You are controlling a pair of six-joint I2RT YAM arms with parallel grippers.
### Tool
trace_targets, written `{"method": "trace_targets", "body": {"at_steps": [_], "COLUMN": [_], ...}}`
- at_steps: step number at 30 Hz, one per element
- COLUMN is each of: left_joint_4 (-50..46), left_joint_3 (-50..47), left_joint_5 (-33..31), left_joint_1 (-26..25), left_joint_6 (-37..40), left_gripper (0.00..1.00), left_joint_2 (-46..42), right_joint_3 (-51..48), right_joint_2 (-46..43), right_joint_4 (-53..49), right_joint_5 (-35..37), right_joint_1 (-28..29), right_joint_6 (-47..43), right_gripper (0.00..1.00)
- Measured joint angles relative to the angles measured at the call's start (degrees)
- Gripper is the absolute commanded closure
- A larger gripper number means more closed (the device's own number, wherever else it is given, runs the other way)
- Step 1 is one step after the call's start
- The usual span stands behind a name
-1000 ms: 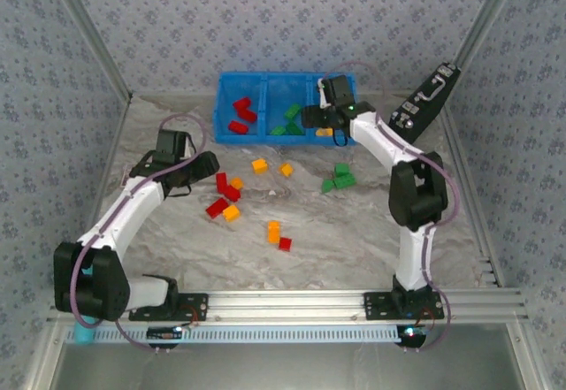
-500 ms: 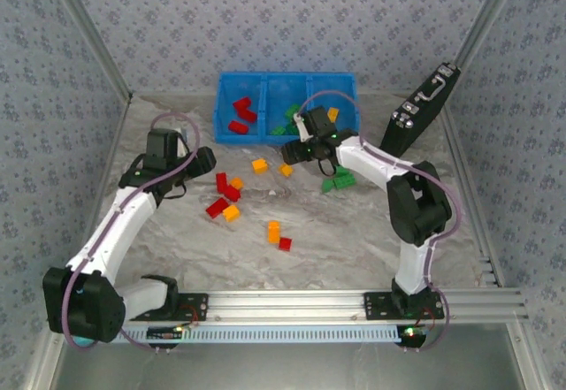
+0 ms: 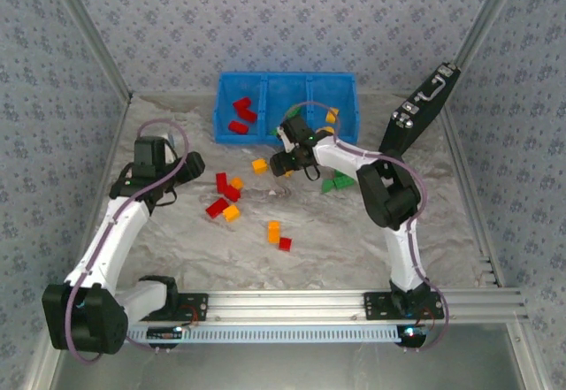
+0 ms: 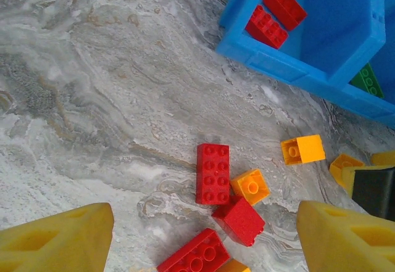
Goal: Sort the legos into containers by color
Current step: Pick up the lego from the center of the table.
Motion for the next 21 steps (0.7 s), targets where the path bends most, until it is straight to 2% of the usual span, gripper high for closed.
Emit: {"method": "trace_targets", "body": {"at_steps": [8, 13, 21], "left_joint_4": [-0.02, 0.00, -0.02], "left_joint_3": [-0.31, -0.31, -0.31], "left_joint_5": [0.81, 1.27, 2.08], "left_joint_1": [0.52, 0.52, 0.55], "left_joint_6": [0.42, 0.68, 0.79], "left_gripper": [0.22, 0.22, 0.22], "left_joint_2": [0.00, 0.35, 0.70], "right_joint_3": [2.45, 2.05, 1.55], "right_joint_2": [2.91, 2.91, 2.82], "right_joint_4": [-1.70, -1.51, -0.85], "right_joint_5": [1.11, 2.45, 4.46], "right_joint_1": [0.66, 1.18, 1.11], "right_joint_6": [-0.15, 0.28, 0.83], "right_gripper": [0.32, 0.52, 0.69]}}
